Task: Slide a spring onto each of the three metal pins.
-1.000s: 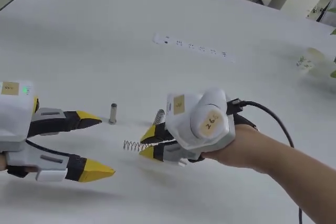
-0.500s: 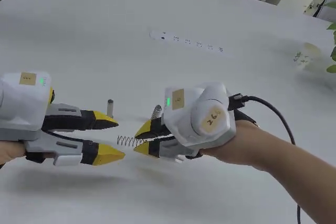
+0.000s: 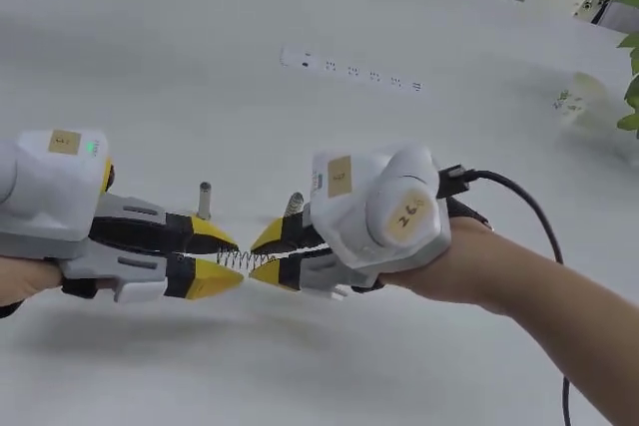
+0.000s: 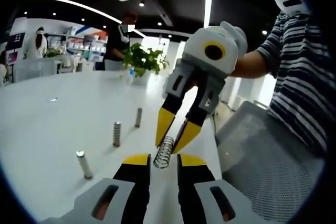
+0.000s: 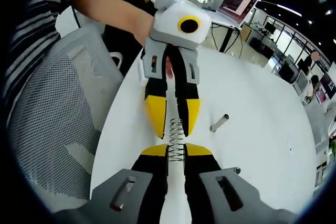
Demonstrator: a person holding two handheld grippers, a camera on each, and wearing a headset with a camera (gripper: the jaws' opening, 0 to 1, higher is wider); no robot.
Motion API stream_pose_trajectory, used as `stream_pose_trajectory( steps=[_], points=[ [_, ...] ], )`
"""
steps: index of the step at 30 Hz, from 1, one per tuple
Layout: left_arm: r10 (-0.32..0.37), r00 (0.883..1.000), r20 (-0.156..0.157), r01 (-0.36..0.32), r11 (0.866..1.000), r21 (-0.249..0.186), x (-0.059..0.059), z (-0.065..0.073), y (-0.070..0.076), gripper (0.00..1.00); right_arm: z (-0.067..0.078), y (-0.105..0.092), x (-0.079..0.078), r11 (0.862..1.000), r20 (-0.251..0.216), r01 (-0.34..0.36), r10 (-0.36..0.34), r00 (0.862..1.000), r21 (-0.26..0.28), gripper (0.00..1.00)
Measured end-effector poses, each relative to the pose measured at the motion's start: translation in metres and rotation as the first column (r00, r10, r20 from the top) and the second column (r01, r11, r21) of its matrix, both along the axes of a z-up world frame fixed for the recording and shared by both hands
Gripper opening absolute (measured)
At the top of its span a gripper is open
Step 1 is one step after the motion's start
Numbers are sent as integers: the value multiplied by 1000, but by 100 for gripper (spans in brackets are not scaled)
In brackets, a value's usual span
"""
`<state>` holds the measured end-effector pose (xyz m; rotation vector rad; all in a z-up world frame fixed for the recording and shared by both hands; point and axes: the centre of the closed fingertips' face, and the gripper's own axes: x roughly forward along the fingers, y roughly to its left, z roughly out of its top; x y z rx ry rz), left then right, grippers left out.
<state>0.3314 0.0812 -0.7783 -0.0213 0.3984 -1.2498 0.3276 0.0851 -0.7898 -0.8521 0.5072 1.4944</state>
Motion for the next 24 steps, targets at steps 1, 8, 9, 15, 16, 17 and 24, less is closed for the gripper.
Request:
stream_pose_trajectory(
  steps=[1, 8, 9, 15, 16, 17, 24],
  points=[
    [0, 1000, 0, 0, 1000, -2, 0, 0, 0, 11, 0, 0, 0, 1000, 1, -1, 1, 1000, 0, 8],
    [-5, 1000, 5, 5, 1000, -6, 0, 1, -2, 5, 1, 1, -2, 1000, -1, -7, 7, 1000, 7, 8],
    [-6, 1000, 5, 6, 1000, -7, 0, 1, -2, 5, 1, 1, -3, 1000, -1, -7, 7, 1000, 8, 8],
    [-19, 1000, 22, 20, 1000, -15, -2, 4, -4, 4, 3, 0, -2, 1000, -10, 2, -2, 1000, 18, 8],
    [-23, 999, 25, 23, 1000, -15, -2, 4, -4, 3, 3, -1, -3, 1000, -10, 2, -2, 1000, 18, 8],
    [-27, 999, 28, 28, 999, -16, -2, 4, -4, 3, 3, -1, -3, 1000, -9, 2, -2, 1000, 18, 8],
    [-58, 998, 26, 59, 998, -22, -5, 6, -6, 2, 4, -2, -5, 1000, -18, 5, -5, 1000, 21, 8]
  ],
)
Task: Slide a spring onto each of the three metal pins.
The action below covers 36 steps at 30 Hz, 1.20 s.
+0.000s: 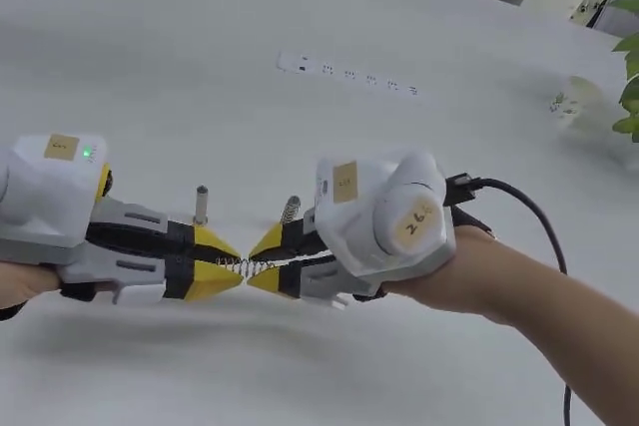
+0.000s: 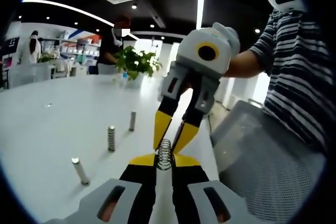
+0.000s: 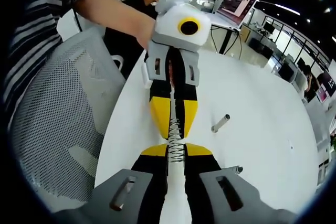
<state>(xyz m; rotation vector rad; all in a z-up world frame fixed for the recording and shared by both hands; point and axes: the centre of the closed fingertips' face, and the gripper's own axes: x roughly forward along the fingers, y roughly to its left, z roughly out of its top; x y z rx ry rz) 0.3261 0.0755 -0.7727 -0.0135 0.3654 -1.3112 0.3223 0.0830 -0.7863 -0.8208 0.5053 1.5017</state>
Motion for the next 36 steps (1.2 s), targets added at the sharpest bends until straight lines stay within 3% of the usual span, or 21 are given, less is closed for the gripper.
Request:
stream_pose_trajectory(
  steps=[6, 9, 14, 20, 28, 36],
  points=[
    [-29, 1000, -3, 29, 1000, 5, -2, 0, -2, 2, 0, -2, -2, 1000, -3, -1, 1, 1000, -3, 9],
    [-34, 999, -4, 34, 999, 0, -2, 3, -1, 2, -4, -10, -3, 1000, -17, 6, -7, 1000, -18, 14],
    [-40, 999, -9, 40, 999, 10, -4, 1, 0, 2, -8, -17, -3, 999, -29, 27, -28, 999, -17, 12],
    [-56, 998, -11, 57, 998, 18, -8, 0, -1, 2, -4, -13, -4, 999, -40, 31, -30, 999, 10, 13],
    [-62, 998, -13, 62, 998, 26, -12, 0, -1, 2, -5, -12, -9, 1000, -49, 15, -15, 999, 9, 8],
    [-61, 998, -14, 61, 998, 24, -12, 0, -2, 2, -4, -13, -10, 1000, -33, 1, -1, 999, 9, 7]
  ],
)
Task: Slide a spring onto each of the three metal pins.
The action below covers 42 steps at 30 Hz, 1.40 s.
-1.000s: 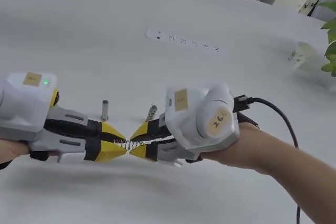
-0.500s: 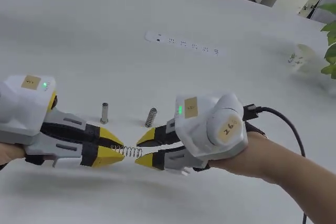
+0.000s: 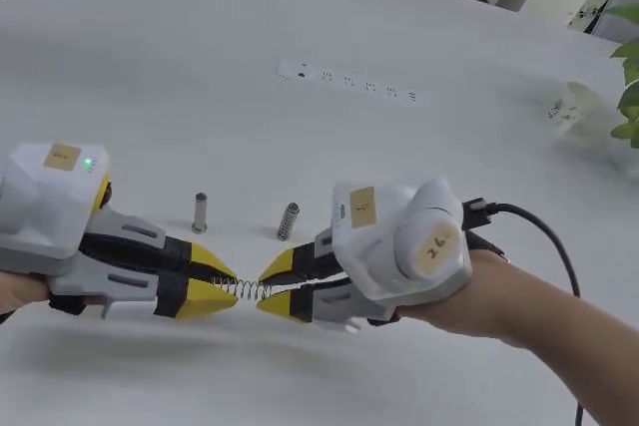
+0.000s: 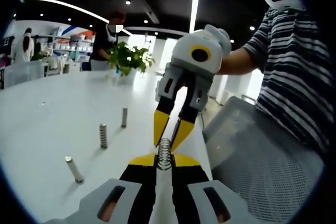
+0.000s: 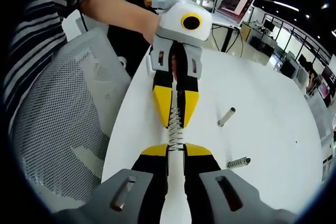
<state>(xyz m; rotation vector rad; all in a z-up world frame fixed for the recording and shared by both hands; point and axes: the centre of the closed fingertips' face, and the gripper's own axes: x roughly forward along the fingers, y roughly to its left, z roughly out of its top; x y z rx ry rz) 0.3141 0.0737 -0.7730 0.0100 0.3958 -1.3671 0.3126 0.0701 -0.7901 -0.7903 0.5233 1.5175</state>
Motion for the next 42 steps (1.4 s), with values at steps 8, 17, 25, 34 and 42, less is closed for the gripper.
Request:
stream_pose_trajectory(
  steps=[8, 17, 25, 34, 42],
  points=[
    [5, 1000, -1, -5, 1000, 7, 1, -2, 1, 2, 6, 1, 2, 1000, 21, -16, 16, 1000, 8, 7],
    [1, 1000, -1, -1, 1000, 30, -1, -8, 2, 2, 14, 6, 0, 999, 44, -52, 52, 998, -4, 7],
    [-7, 1000, 12, 6, 998, 56, -3, -14, 2, 2, 26, 15, -3, 995, 77, -102, 102, 992, -7, 7],
    [-2, 1000, 20, 1, 998, 58, -1, -13, 4, 2, 34, 24, -4, 994, 66, -108, 106, 992, 23, 7],
    [-9, 1000, 25, 7, 998, 61, -1, -13, 0, 2, 41, 34, -7, 993, 43, -96, 93, 995, 71, 8]
  ],
)
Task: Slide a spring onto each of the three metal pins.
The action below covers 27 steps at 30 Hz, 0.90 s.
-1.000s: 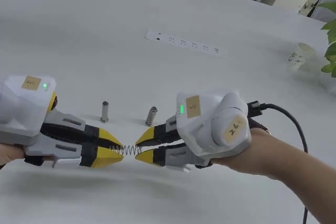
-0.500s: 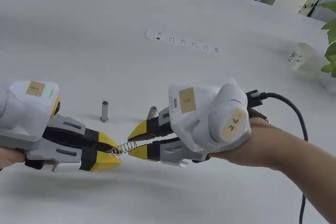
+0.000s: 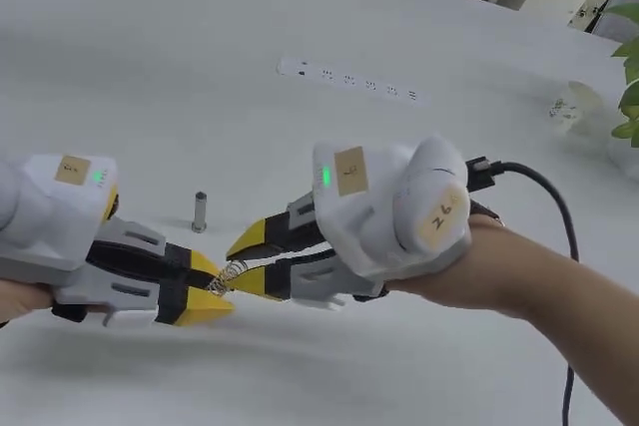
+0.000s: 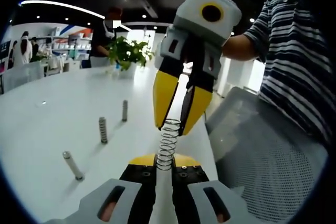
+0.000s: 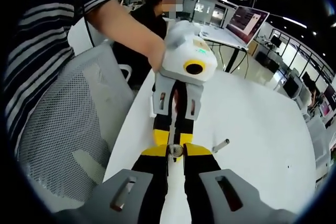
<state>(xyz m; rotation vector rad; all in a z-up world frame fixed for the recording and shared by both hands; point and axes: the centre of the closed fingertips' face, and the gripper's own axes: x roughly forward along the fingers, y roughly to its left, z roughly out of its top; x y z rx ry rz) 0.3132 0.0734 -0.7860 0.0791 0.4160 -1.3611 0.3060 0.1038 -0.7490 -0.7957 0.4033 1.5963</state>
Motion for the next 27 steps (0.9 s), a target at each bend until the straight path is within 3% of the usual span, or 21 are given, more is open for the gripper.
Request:
stream_pose_trajectory(
  steps=[6, 13, 27],
  points=[
    [-15, 1000, 15, 15, 1000, 5, -1, 3, -6, 2, 3, 8, -1, 1000, -4, 4, -4, 1000, 29, 7],
    [-10, 1000, 21, 9, 1000, 16, -2, 0, -3, 2, 2, 9, -1, 999, 13, 5, -5, 1000, 39, 7],
    [32, 999, -11, -32, 999, -11, -1, 4, 2, 3, 5, 10, 2, 999, 57, -12, 10, 998, 37, 7]
  ],
)
